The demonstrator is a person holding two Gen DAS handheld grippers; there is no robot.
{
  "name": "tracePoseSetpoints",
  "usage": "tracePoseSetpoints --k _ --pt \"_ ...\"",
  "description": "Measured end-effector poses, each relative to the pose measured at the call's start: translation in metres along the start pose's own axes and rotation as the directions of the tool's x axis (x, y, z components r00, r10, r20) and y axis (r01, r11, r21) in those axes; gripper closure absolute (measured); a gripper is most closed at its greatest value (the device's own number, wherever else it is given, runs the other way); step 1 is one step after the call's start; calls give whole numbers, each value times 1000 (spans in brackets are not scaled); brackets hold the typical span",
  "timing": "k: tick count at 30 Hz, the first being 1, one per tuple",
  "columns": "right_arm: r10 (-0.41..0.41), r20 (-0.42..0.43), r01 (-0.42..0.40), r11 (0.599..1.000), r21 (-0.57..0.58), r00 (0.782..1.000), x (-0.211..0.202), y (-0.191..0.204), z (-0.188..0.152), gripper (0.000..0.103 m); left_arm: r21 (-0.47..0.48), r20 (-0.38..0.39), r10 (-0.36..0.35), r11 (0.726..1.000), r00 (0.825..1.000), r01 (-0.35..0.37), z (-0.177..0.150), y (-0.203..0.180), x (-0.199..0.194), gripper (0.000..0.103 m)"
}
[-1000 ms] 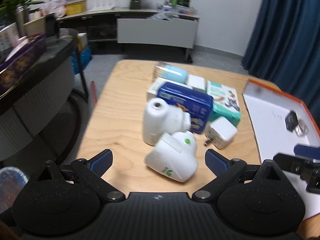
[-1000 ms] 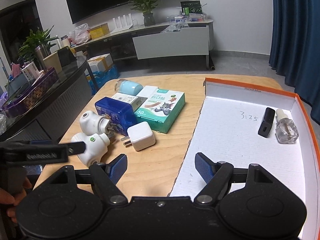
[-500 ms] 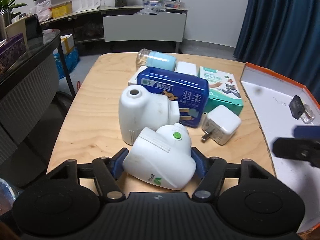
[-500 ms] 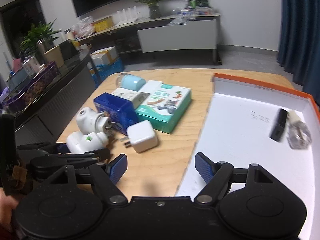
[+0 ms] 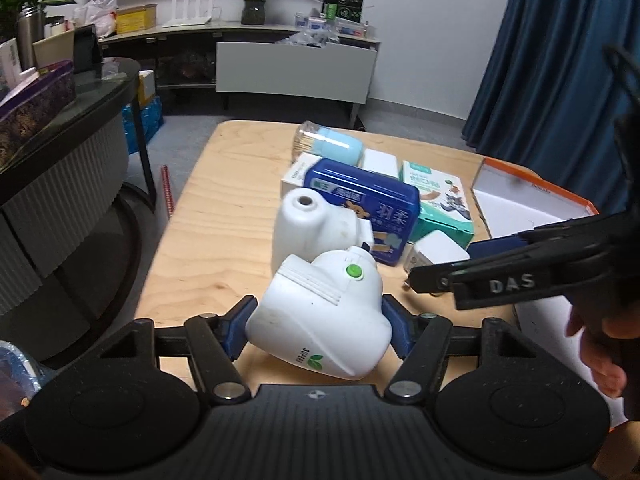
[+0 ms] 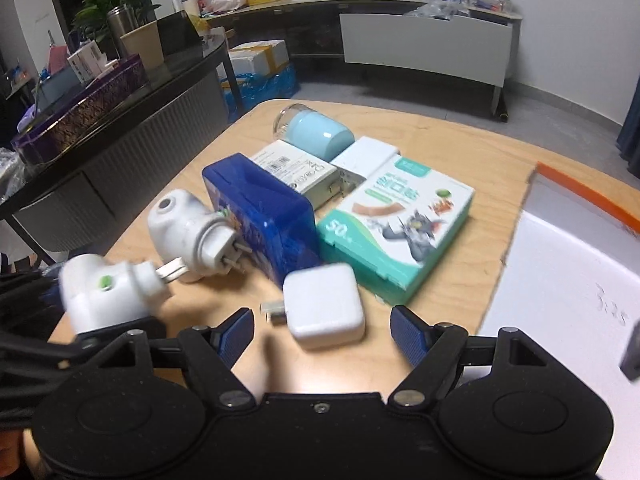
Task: Organize rigid objects
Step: 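Grasp the white diffuser with the left tool while the right tool grasps the square charger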
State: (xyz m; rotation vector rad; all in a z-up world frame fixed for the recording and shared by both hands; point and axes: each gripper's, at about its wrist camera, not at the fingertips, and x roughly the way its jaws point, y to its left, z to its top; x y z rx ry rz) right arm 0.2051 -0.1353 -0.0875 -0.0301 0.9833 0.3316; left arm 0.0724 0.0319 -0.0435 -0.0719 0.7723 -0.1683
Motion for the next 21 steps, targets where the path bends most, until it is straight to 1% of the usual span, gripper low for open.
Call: tracePoseSetpoints --k 2,3,4,5,11,13,16,21 --pt "-8 -21 7 1000 -21 1000 10 3 2 13 -16 0 1 1000 1000 -1 2 3 1 36" --pt "-15 -18 15 999 -33 1000 13 5 2 13 -20 2 6 1000 1000 -6 3 3 0 36" --pt "-23 -8 22 999 -43 1000 13 7 1 18 -22 4 11 1000 1000 -10 3 3 1 36" --pt "-25 1 25 999 -46 1000 12 9 0 32 -24 7 12 1000 1000 -12 3 2 0 36" --pt "-49 38 50 999 -19 998 -7 7 -8 33 -46 19 9 999 1000 -8 4 3 -3 36" --pt "-42 59 42 999 -2 997 -20 6 -11 33 -50 24 6 999 1000 -4 5 0 -5 36" --pt "-65 103 63 998 21 993 -43 6 -17 33 -47 38 -1 999 999 3 8 -5 -11 36" --pt "-74 155 62 995 79 985 -80 2 -31 33 -40 58 -21 999 998 23 11 -18 -21 36"
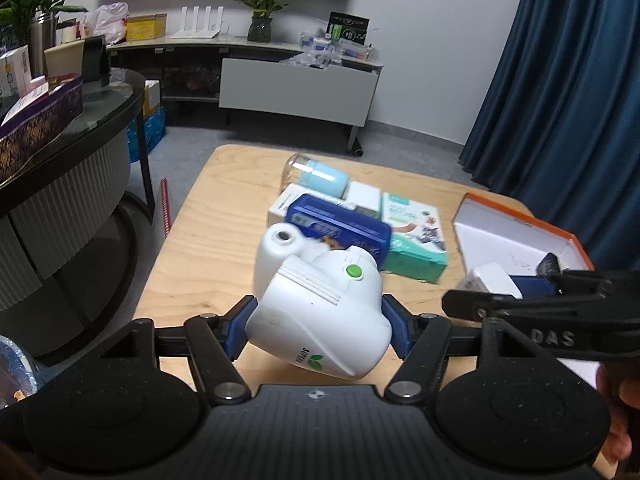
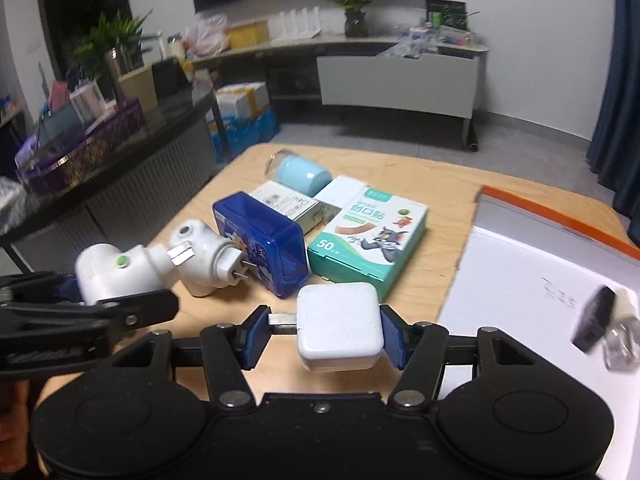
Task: Organize rigid objects
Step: 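Grasp the white diffuser with the left tool while the right tool grasps the square charger, then carry the white diffuser and square charger with both tools over the white box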
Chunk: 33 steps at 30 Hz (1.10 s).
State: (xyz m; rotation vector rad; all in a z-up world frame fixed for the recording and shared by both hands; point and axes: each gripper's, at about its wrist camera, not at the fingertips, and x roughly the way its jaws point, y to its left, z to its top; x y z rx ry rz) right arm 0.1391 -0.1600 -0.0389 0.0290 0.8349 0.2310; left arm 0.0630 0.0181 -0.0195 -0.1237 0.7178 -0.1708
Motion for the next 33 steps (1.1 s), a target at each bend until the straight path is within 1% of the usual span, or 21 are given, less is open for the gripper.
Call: tracePoseSetpoints --k 6,15,22,33 --pt "-31 41 29 998 49 999 -37 -7 -12 33 11 8 -24 1000 1000 24 -2 -18 -11 36" --pt "-106 77 99 991 96 991 -77 -20 -30 33 42 0 -72 997 997 72 -6 -42 -19 36" --pt "-146 81 133 981 140 986 -98 -35 -42 33 71 -5 -113 991 994 113 -7 -66 -23 36" --pt "-188 114 165 969 184 976 -122 -54 -52 33 106 -1 -135 985 991 135 -8 -92 -27 36"
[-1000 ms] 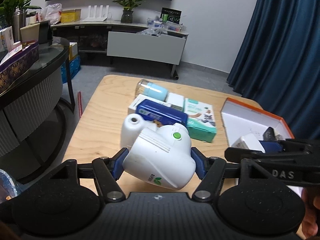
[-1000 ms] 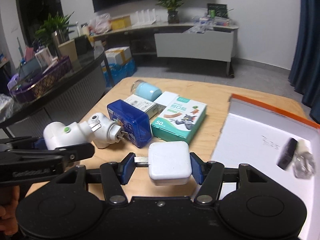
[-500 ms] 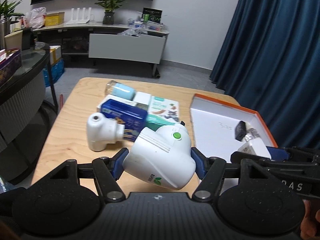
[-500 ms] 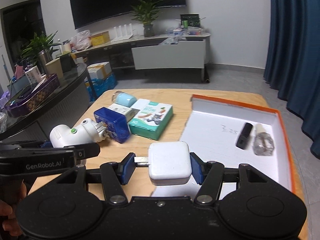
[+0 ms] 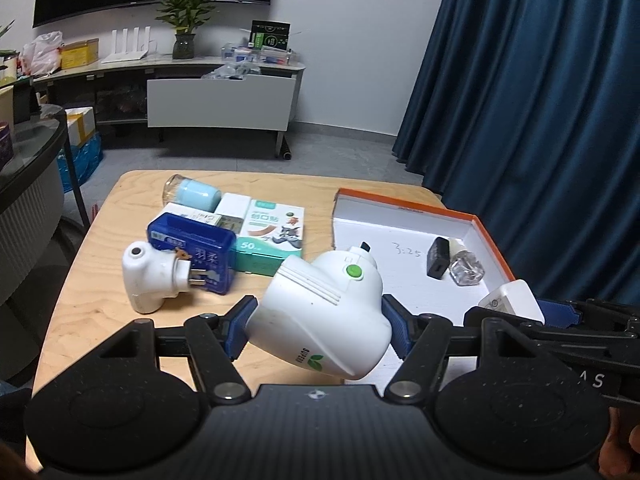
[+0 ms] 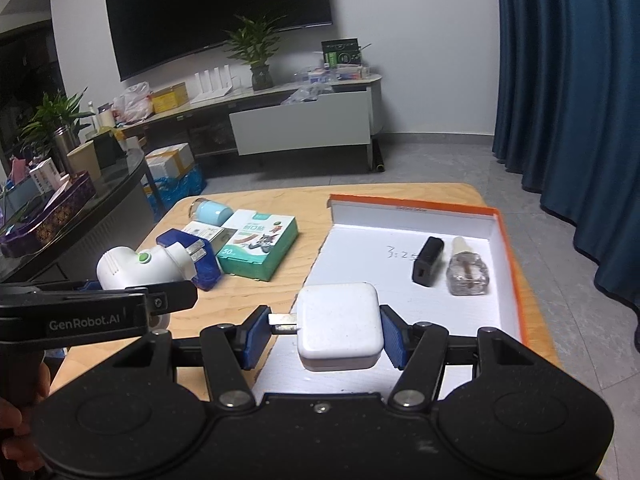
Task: Organize rigid objects
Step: 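Carry the white diffuser and square charger with both tools over the white box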
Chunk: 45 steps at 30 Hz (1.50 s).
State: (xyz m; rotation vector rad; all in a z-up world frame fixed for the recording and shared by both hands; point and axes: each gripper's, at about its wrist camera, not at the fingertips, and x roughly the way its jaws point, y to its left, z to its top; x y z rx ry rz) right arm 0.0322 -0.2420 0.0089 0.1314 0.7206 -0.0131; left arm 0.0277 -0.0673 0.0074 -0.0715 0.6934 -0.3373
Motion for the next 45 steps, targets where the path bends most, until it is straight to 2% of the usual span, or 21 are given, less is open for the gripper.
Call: tracePoseSetpoints --k 33,45 --pt "-121 55 115 988 105 991 -22 -52 -1 33 112 -16 -63 992 998 65 9 -61 23 36" --pt "-138 52 130 982 135 989 -18 -68 -2 33 140 -30 -79 987 996 82 10 -78 35 36"
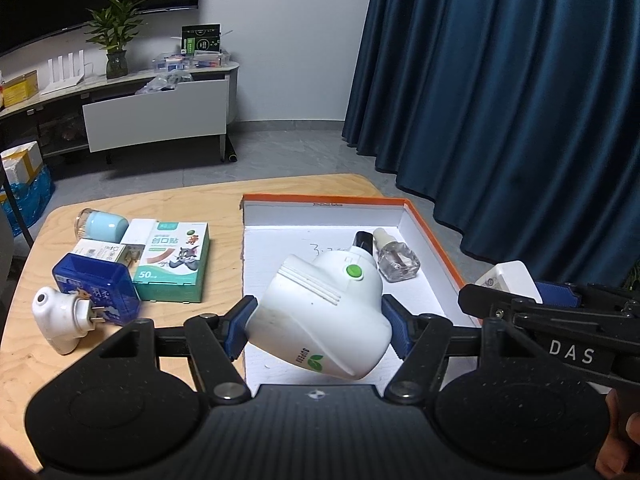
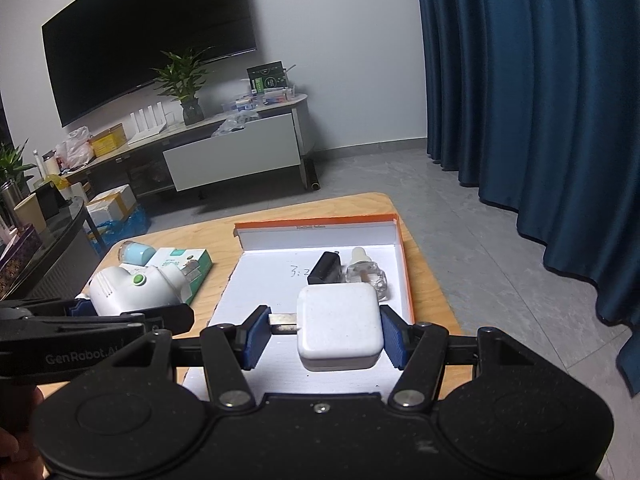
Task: Organize rigid objects
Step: 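Carry the white diffuser and square charger with both tools over the white box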
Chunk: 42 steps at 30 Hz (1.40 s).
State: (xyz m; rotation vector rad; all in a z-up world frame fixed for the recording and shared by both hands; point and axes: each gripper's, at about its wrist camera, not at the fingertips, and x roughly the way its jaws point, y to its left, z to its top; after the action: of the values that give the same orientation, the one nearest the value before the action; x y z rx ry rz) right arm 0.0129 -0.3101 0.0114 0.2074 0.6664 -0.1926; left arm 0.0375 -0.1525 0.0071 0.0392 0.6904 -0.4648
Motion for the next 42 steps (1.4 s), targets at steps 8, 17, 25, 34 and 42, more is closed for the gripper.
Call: tracePoseSetpoints --k 8,17,25,34,42 --pt "-6 -3 6 1000 7 1000 7 -4 3 33 11 -13 -7 1000 1000 7 2 -5 10 36" --pt "-11 -10 11 1000 8 1000 14 -8 5 33 19 -26 -14 1000 1000 14 3 -10 18 36" --pt "-21 -16 21 1000 14 1000 24 -12 6 33 22 -34 -16 1000 999 17 5 -12 26 36" --pt "-27 -31 27 1000 15 999 36 -14 9 33 19 -52 -18 1000 998 19 4 -12 36 36" --pt "-30 -45 30 999 12 999 47 -16 12 33 12 -71 -17 1000 997 18 3 -9 47 36"
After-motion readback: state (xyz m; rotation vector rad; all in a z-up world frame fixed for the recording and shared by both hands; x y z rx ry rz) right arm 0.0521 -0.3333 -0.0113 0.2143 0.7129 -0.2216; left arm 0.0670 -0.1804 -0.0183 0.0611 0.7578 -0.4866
